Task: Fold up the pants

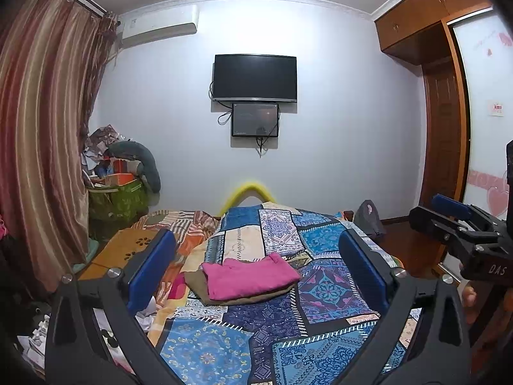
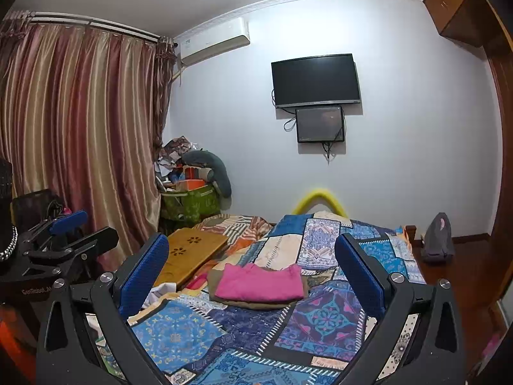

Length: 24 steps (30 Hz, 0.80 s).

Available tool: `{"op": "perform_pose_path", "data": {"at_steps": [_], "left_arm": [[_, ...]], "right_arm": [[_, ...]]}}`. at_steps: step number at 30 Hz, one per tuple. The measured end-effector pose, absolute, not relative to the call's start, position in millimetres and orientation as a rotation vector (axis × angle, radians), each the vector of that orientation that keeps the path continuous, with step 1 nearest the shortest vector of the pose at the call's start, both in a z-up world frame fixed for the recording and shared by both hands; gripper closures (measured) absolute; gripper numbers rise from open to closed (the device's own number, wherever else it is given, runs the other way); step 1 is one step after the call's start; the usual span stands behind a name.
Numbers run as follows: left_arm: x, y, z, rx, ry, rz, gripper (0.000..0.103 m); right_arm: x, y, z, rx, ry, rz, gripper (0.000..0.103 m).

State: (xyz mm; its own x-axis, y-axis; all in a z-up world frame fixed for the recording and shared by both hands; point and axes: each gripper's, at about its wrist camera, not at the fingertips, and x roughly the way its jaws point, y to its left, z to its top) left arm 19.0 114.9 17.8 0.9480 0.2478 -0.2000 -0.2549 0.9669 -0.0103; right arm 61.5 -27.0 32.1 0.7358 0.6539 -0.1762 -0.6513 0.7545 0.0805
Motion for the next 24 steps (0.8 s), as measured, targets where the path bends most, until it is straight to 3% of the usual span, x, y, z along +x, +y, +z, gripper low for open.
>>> {"op": "perform_pose_path", "data": {"at_steps": [24], "left_arm": [[32, 123, 14, -0.047, 0.218, 0.235, 0.0]], "right_arm": [[68, -26, 30, 0.013, 0.236, 0.706, 0.0]]}}
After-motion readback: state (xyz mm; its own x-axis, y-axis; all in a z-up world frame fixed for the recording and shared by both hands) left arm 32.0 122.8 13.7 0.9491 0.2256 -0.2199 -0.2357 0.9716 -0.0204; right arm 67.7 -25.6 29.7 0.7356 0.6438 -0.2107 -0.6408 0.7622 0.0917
